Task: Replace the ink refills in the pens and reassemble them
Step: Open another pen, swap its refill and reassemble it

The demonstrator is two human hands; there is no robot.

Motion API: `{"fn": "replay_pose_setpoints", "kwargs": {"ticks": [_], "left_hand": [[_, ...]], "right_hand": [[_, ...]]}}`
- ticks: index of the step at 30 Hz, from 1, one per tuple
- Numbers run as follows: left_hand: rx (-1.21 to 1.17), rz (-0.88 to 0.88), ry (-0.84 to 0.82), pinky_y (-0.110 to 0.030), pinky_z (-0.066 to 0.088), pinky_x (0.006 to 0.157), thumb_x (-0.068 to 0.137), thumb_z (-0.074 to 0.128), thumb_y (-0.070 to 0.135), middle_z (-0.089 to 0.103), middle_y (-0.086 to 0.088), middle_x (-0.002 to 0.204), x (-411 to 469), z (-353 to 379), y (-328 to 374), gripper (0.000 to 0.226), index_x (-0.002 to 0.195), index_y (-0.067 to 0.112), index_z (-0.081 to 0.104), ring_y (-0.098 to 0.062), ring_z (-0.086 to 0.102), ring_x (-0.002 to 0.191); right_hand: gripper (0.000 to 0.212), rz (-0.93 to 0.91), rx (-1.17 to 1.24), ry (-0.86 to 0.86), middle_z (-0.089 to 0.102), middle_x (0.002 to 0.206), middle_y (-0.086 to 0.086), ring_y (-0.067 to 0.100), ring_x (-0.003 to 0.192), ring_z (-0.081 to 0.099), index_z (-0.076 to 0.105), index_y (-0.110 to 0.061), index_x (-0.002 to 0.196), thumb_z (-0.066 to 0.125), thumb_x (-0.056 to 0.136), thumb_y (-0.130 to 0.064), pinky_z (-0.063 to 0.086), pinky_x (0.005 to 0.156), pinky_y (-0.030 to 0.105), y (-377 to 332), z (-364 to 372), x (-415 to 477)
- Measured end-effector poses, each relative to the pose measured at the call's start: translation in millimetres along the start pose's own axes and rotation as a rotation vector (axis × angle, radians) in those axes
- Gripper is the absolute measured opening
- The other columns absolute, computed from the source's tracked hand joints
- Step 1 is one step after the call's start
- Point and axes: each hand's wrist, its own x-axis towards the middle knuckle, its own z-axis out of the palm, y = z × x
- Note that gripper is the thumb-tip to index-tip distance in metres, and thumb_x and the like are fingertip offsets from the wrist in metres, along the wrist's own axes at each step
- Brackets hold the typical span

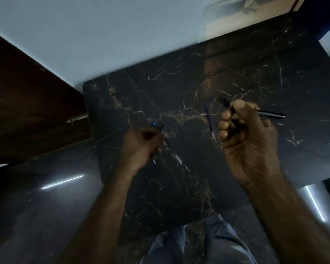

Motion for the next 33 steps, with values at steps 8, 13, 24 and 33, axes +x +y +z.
{"fn": "replay_pose_setpoints", "kwargs": {"ticks": [8, 13, 24, 33], "left_hand": [[0.624, 0.265, 0.070, -0.032, 0.061, 0.067, 0.096, 0.082, 0.035, 0.077, 0.004, 0.072, 35, 54, -20, 0.021, 0.083, 0.019, 0.076, -0.007, 0.071, 0.062], [0.701, 0.190, 0.089, -0.042, 0.062, 0.079, 0.095, 0.080, 0.038, 0.078, 0.000, 0.085, 54, 65, -19, 0.022, 0.087, 0.018, 0.075, -0.023, 0.075, 0.083], [0.707, 0.175, 0.129, -0.042, 0.061, 0.082, 0.095, 0.081, 0.036, 0.079, -0.001, 0.091, 53, 70, -16, 0.017, 0.093, 0.021, 0.074, -0.022, 0.075, 0.090], [0.536, 0.261, 0.430, -0.003, 0.039, 0.059, 0.100, 0.074, 0.040, 0.064, 0.017, 0.062, 31, 47, -15, 0.026, 0.079, 0.025, 0.073, 0.011, 0.056, 0.052]], "right_hand": [[0.011, -0.005, -0.070, -0.049, 0.069, 0.075, 0.005, 0.015, 0.063, 0.066, 0.060, -0.008, 0.091, 0.058, 0.102, -0.007, 0.053, 0.053, 0.024, 8, -4, -8], [0.010, -0.009, -0.075, -0.045, 0.069, 0.074, 0.005, 0.014, 0.061, 0.066, 0.059, -0.007, 0.091, 0.058, 0.101, -0.008, 0.052, 0.052, 0.024, 6, -6, -11], [0.013, -0.013, -0.080, -0.064, 0.069, 0.074, 0.005, 0.015, 0.061, 0.067, 0.062, -0.009, 0.089, 0.057, 0.101, -0.007, 0.053, 0.052, 0.024, -2, -11, -11], [0.012, -0.011, -0.103, -0.075, 0.069, 0.072, 0.005, 0.016, 0.059, 0.066, 0.060, -0.006, 0.089, 0.058, 0.101, -0.007, 0.052, 0.050, 0.025, -9, -11, -10]]}}
